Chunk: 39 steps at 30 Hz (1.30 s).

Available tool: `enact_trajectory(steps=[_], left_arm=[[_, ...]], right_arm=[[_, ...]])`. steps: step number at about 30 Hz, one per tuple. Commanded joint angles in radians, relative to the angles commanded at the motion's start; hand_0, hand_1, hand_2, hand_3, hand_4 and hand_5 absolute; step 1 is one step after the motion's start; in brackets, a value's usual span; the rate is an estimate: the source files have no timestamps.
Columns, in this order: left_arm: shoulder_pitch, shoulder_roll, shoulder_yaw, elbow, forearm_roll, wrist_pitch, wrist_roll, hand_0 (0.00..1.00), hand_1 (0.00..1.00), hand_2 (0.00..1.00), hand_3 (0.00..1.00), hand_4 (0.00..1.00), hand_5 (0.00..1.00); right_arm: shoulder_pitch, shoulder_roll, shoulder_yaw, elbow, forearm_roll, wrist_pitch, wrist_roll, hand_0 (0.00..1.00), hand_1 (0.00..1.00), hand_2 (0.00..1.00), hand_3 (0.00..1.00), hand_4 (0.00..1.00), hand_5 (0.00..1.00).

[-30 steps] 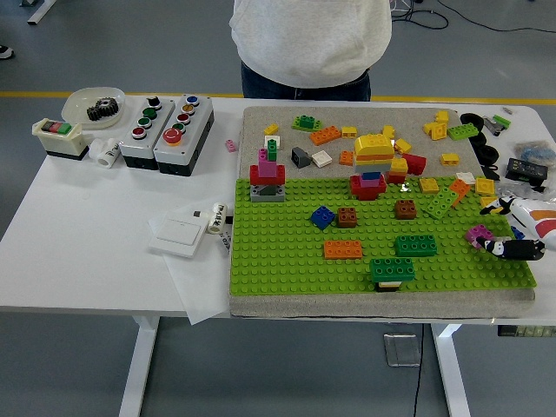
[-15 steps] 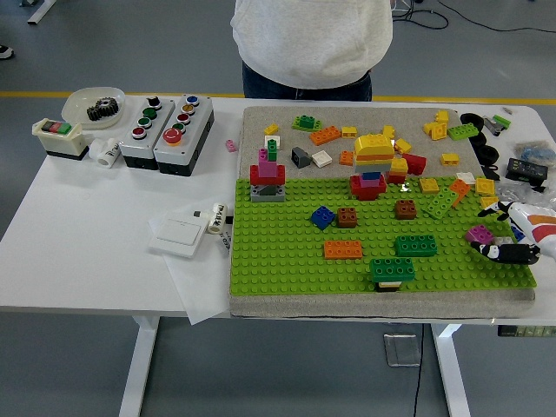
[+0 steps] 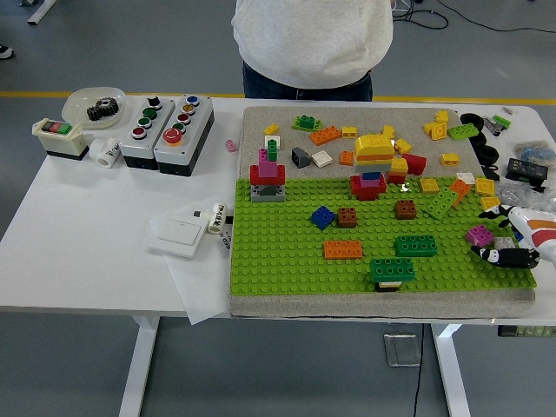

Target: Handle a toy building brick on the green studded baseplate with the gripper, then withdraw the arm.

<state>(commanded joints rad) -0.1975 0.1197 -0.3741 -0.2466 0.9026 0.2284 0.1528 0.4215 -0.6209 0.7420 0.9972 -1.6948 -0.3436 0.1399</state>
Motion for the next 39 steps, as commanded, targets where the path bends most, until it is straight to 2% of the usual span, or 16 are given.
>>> enact_trajectory(steps=[2, 7, 8, 19, 20, 25, 26, 37, 39], left_arm=[[0.0, 0.0, 0.0, 0.0, -0.001, 0.0, 0.0, 0.759, 0.743, 0.752, 0.609, 0.658, 0.624], [-0.001, 0.0, 0.0, 0.0, 0.001, 0.0, 0.0, 0.759, 0.743, 0.752, 0.609, 0.658, 0.624], [-0.001, 0.0, -0.001, 0.0, 0.003, 0.0, 0.001, 0.759, 0.744, 0.752, 0.608, 0.659, 0.627], [-0.002, 0.0, 0.001, -0.001, 0.001, -0.001, 0.0, 0.76, 0.746, 0.753, 0.608, 0.659, 0.626], [-0.002, 0.0, 0.001, -0.001, 0.001, -0.001, 0.0, 0.76, 0.743, 0.751, 0.608, 0.658, 0.625], [-0.003, 0.0, 0.001, -0.001, 0.001, -0.001, 0.001, 0.76, 0.743, 0.751, 0.608, 0.658, 0.625], [-0.003, 0.0, 0.001, -0.001, 0.001, -0.001, 0.001, 0.76, 0.744, 0.751, 0.608, 0.66, 0.628], [-0.004, 0.0, 0.001, -0.002, 0.004, -0.002, 0.001, 0.761, 0.744, 0.752, 0.608, 0.659, 0.628], [-0.005, 0.0, 0.002, -0.002, 0.003, -0.002, 0.001, 0.761, 0.745, 0.751, 0.609, 0.658, 0.626]], right_arm=[[0.0, 0.0, 0.0, -0.001, 0.0, -0.001, 0.002, 0.469, 0.575, 0.681, 0.683, 0.863, 0.442], [0.004, 0.001, -0.011, 0.004, -0.006, -0.01, 0.014, 0.469, 0.575, 0.681, 0.683, 0.863, 0.442], [0.006, 0.001, -0.014, 0.004, -0.008, -0.013, 0.016, 0.428, 0.55, 0.649, 0.659, 0.853, 0.445], [0.022, 0.002, -0.033, -0.001, -0.052, -0.023, 0.028, 0.418, 0.539, 0.635, 0.632, 0.838, 0.445], [0.023, 0.002, -0.035, -0.001, -0.054, -0.023, 0.028, 0.404, 0.514, 0.609, 0.6, 0.808, 0.44], [0.028, 0.006, -0.042, -0.008, -0.061, -0.022, 0.03, 0.404, 0.514, 0.609, 0.6, 0.808, 0.44], [0.03, 0.007, -0.044, -0.012, -0.064, -0.022, 0.031, 0.392, 0.501, 0.592, 0.574, 0.784, 0.433], [0.038, 0.014, -0.048, -0.038, -0.082, -0.031, 0.04, 0.369, 0.486, 0.57, 0.563, 0.755, 0.424], [0.038, 0.014, -0.048, -0.041, -0.083, -0.036, 0.043, 0.335, 0.466, 0.556, 0.55, 0.731, 0.417]])
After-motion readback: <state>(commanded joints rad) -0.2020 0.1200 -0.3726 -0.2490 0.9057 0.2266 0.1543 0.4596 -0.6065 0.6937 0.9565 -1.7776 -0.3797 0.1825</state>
